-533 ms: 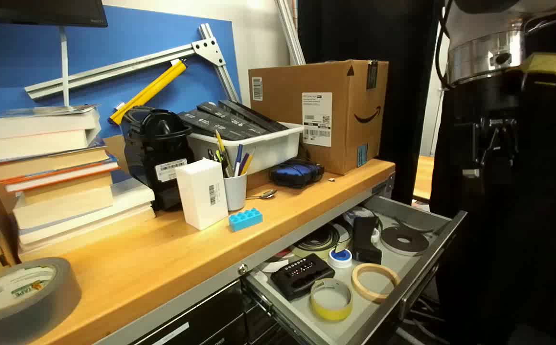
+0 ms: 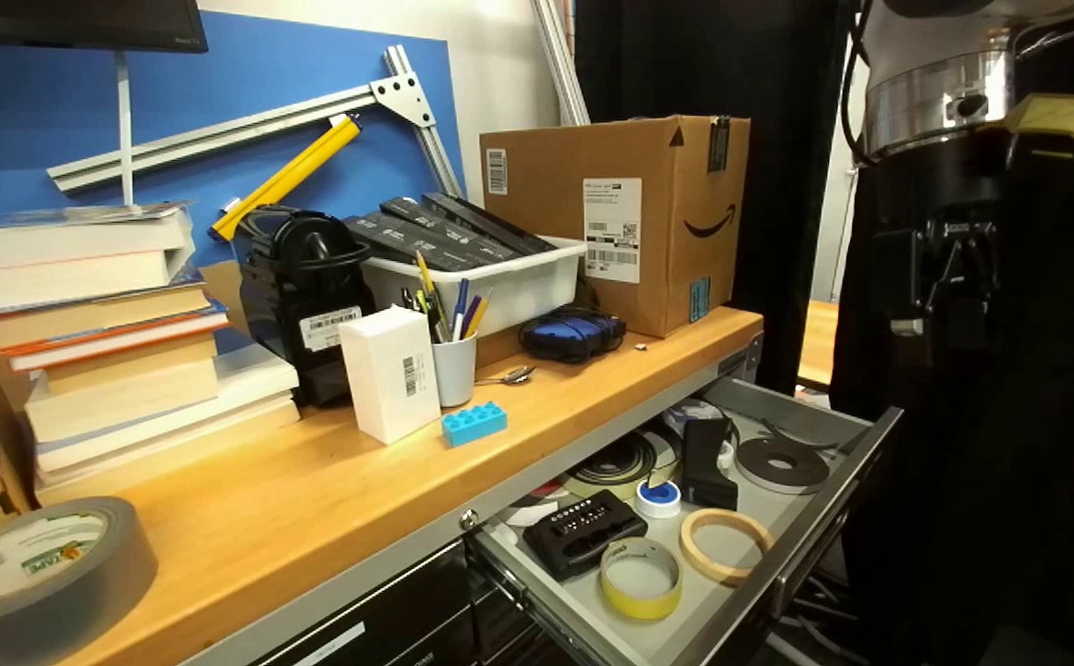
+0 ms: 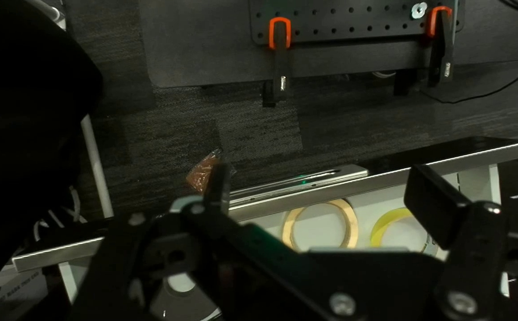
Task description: Pick up the blue block from the countertop, put it in the drawer and close the drawer.
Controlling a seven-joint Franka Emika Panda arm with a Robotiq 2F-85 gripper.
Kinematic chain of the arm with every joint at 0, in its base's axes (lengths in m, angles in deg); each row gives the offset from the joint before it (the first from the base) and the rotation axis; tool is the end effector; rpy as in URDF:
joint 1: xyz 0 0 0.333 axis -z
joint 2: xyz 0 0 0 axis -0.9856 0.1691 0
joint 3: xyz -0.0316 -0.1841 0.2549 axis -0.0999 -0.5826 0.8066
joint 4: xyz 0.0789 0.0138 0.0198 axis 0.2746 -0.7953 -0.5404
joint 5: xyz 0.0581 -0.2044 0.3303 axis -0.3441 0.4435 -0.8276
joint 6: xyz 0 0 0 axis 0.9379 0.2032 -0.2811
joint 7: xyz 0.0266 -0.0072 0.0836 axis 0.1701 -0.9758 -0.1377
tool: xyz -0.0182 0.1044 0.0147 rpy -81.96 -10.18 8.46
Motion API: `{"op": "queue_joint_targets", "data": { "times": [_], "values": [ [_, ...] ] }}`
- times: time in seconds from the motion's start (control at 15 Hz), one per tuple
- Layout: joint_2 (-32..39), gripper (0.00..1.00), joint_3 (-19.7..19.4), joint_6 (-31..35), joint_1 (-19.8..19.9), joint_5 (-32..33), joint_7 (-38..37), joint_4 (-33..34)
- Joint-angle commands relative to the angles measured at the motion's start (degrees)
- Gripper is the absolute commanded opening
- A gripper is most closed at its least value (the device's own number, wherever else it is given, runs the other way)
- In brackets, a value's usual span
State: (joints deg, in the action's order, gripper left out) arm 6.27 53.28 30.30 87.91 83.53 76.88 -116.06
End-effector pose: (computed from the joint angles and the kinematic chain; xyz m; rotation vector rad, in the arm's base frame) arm 0.3312 -0.1393 0.4425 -3.0612 0.0564 0.4055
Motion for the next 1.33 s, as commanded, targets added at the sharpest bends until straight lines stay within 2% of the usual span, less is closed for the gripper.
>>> {"op": "queue_joint_targets", "data": {
  "times": [0.0,0.33,0.47,0.8,0.93,1.27],
  "values": [
    [3.2,1.00,1.2,-0.1,-2.2,-2.2,2.1,3.1],
    [12.6,1.00,7.1,1.8,-10.5,-10.9,3.5,8.6],
    [16.4,1.00,9.8,6.6,-12.0,-12.0,2.1,10.2],
    [23.6,1.00,14.4,23.6,-13.6,-14.6,-1.5,12.7],
    [26.5,1.00,15.4,28.4,-13.9,-15.7,-2.1,14.0],
    [32.5,1.00,17.9,33.1,-14.4,-14.1,-3.3,17.9]
  ]
}}
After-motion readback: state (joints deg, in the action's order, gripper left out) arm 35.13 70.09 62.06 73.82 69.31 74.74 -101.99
